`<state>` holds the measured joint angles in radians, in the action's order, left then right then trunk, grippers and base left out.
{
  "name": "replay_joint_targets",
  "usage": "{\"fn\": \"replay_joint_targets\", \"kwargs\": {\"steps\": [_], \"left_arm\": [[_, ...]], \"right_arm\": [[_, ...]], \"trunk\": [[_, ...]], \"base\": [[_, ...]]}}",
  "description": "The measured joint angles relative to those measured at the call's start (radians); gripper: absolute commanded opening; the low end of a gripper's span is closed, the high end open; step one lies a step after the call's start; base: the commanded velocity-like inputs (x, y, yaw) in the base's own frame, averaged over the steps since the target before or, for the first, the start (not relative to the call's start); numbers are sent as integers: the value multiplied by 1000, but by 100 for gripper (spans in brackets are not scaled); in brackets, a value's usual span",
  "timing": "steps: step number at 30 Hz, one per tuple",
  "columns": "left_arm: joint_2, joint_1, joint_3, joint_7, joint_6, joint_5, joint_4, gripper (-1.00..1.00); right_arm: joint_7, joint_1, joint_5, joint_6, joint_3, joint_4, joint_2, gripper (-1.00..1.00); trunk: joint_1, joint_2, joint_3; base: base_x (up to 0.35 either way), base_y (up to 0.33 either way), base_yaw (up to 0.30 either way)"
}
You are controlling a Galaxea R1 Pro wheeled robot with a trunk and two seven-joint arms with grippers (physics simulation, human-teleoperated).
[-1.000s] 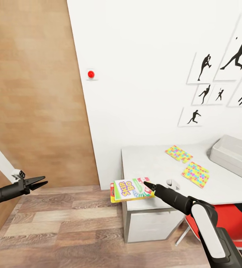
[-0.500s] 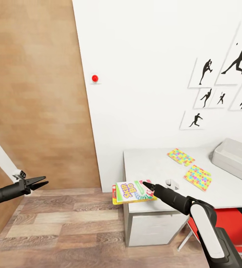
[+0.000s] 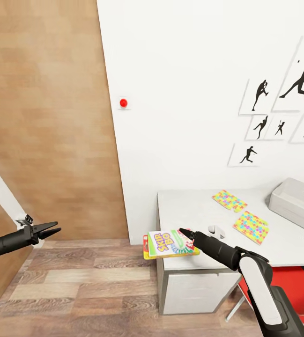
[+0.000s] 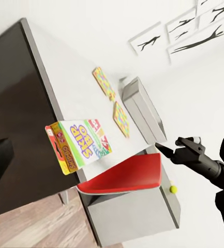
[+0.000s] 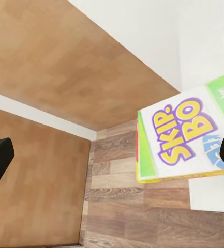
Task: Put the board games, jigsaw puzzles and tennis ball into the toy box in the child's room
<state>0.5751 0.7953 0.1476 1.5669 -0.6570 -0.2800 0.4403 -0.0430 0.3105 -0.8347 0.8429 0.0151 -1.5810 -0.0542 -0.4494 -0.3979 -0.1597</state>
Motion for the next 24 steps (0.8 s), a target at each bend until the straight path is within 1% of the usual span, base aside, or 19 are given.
{"fn": "replay_joint_targets", "kwargs": {"steps": [7, 10, 15, 18, 24], "left_arm": [[0, 0, 0, 0, -1, 1, 0, 100], [0, 0, 0, 0, -1, 0, 0, 100], [-1, 0, 0, 0, 0, 0, 0, 100], [-2, 0, -1, 0, 0, 0, 0, 100], [-2, 0, -1, 0, -1, -1, 0, 100]], "right_arm": [[0, 0, 0, 0, 2, 0, -1, 100], [0, 0, 0, 0, 4, 0, -2, 100], [0, 0, 0, 0, 4, 0, -1, 100], [0, 0, 0, 0, 5, 0, -2, 100], [0, 0, 0, 0, 5, 0, -2, 100]], "trunk": [[0, 0, 2], [0, 0, 5], [0, 0, 11], [0, 0, 14], [0, 0, 18]], "base": [[154, 145, -33], [153, 76, -137], [54, 21, -175], [16, -50, -187], [17, -199, -82]]}}
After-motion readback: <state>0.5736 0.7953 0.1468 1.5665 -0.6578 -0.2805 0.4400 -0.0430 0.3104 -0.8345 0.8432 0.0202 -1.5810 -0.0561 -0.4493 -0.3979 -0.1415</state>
